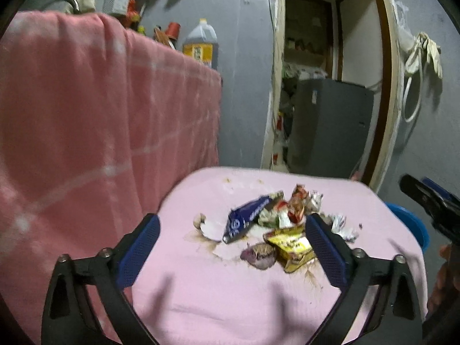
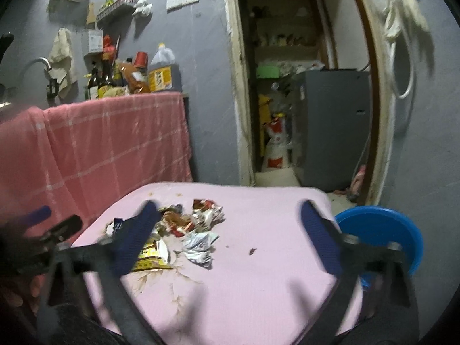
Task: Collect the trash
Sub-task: 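Reach the left tool to the purple onion scrap while the right tool grasps crumpled white paper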
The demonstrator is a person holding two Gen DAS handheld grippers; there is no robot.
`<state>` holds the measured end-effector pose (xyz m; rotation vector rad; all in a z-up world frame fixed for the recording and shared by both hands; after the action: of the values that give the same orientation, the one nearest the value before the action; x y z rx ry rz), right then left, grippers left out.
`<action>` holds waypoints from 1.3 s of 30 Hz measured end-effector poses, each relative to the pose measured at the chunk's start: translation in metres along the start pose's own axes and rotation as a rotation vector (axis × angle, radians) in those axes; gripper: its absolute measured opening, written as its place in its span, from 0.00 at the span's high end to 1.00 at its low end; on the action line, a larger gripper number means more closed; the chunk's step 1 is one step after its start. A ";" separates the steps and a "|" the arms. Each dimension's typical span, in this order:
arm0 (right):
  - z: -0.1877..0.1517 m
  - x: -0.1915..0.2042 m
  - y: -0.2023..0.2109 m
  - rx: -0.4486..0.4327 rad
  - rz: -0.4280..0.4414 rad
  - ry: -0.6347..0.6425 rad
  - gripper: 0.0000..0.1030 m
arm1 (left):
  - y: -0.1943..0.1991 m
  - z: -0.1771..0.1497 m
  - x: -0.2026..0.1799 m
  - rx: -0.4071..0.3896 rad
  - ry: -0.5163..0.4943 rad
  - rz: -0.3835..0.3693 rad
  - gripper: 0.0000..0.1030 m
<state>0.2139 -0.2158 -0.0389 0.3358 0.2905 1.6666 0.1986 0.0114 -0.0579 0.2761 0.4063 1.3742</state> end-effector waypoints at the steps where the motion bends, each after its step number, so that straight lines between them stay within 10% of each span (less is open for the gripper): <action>1: -0.003 0.000 -0.004 0.020 0.007 -0.003 0.35 | -0.003 -0.002 0.000 0.013 -0.002 -0.001 0.15; 19: -0.041 0.024 -0.066 0.297 0.120 0.035 0.52 | -0.045 -0.030 0.004 0.274 0.046 -0.123 0.57; 39: -0.055 0.033 -0.102 0.421 0.134 0.040 0.61 | -0.068 -0.030 0.003 0.351 0.053 -0.156 0.60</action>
<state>0.2829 -0.1703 -0.1268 0.6479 0.6646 1.7387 0.2461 0.0007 -0.1137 0.4862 0.7004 1.1550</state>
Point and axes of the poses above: each gripper's, at about its wrist camera, not at the fingertips, and y roughly against the way its jaws point, x to its left, z to its top, the point moved 5 cm from there along -y, roughly the way its jaws point, and after that the axes turned 7 degrees about -z, right-handed, at the moved point
